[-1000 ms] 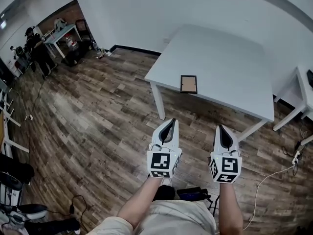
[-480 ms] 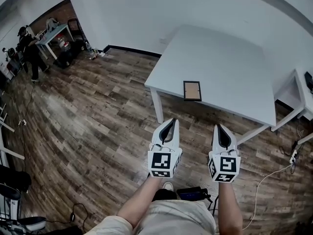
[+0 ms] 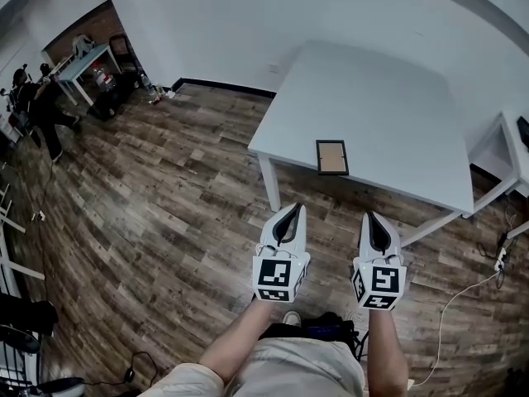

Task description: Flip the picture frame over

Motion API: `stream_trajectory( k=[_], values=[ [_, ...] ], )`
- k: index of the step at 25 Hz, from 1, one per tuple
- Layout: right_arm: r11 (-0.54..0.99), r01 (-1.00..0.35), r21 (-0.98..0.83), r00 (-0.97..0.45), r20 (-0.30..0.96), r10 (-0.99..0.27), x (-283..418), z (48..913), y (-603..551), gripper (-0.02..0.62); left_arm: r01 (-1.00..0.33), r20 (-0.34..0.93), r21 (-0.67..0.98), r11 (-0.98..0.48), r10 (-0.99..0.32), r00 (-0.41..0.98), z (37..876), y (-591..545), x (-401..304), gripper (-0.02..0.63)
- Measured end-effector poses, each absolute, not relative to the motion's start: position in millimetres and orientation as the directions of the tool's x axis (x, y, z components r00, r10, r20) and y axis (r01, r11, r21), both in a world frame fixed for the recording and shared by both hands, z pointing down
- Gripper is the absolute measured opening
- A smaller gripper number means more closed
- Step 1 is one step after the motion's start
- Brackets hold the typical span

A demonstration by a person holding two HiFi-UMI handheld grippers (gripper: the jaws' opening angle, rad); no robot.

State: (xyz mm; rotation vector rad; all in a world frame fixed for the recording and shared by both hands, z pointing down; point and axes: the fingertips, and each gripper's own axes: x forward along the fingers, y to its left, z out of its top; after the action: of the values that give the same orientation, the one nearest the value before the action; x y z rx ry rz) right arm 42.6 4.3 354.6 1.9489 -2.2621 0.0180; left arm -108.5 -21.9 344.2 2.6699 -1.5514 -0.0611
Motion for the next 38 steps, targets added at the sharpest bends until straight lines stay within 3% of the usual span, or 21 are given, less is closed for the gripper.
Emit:
stream_trajectory(
  k=[38],
  values=[
    [0.26,-0.966,0.002,-0.255,0.186,-0.949,153.6,399.5,-159.4,0.025,-0.898,0.077,0.023,-0.44,-0.895,0.44,372.0,-174.8,19.2,0.002]
  ],
)
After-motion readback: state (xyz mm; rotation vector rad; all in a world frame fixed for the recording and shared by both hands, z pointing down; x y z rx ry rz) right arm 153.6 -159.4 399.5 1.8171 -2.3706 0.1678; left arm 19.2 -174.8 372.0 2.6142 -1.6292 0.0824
